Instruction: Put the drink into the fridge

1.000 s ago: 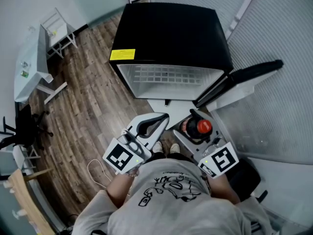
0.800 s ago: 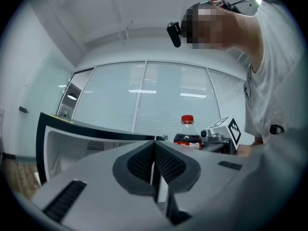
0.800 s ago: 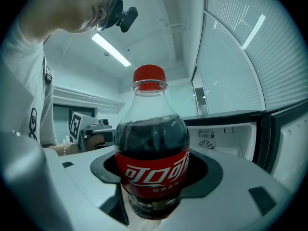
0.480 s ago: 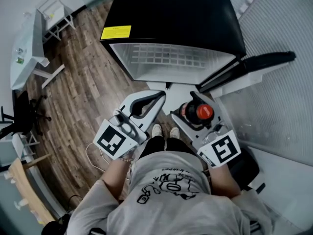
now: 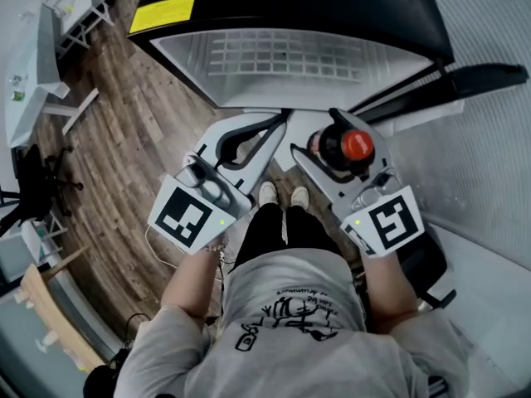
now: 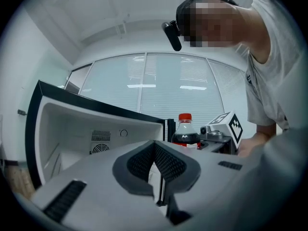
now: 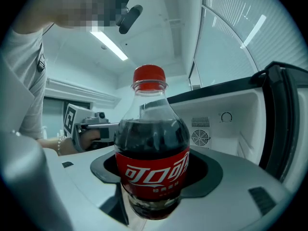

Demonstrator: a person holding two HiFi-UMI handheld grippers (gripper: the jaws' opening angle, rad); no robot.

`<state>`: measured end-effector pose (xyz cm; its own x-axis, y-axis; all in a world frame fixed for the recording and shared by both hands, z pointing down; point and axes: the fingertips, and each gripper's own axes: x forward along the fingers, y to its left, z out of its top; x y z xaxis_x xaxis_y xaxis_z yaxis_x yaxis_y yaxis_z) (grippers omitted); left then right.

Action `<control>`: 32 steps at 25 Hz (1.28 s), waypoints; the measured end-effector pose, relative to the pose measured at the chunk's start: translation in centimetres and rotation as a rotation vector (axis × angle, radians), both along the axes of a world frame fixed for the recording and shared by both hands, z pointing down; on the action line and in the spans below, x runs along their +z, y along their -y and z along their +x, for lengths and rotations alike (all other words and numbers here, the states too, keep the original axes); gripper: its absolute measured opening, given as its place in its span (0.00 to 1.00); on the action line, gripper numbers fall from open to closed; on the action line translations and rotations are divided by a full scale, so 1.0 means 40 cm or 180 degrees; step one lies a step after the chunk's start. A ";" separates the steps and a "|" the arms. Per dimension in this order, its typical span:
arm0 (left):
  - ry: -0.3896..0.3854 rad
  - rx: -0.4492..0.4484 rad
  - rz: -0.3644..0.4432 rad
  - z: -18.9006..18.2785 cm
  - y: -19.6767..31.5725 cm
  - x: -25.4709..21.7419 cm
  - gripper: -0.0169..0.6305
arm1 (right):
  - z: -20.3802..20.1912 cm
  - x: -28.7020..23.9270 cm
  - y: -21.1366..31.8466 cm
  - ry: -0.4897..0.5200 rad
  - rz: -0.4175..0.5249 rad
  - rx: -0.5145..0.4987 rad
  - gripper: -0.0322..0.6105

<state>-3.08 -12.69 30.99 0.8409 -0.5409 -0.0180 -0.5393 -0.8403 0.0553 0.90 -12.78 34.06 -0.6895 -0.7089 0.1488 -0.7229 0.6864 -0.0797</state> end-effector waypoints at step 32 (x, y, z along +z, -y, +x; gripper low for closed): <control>0.0197 -0.0160 0.0151 0.030 0.362 0.154 0.03 | 0.018 0.144 0.403 -0.0168 0.0234 0.0164 0.55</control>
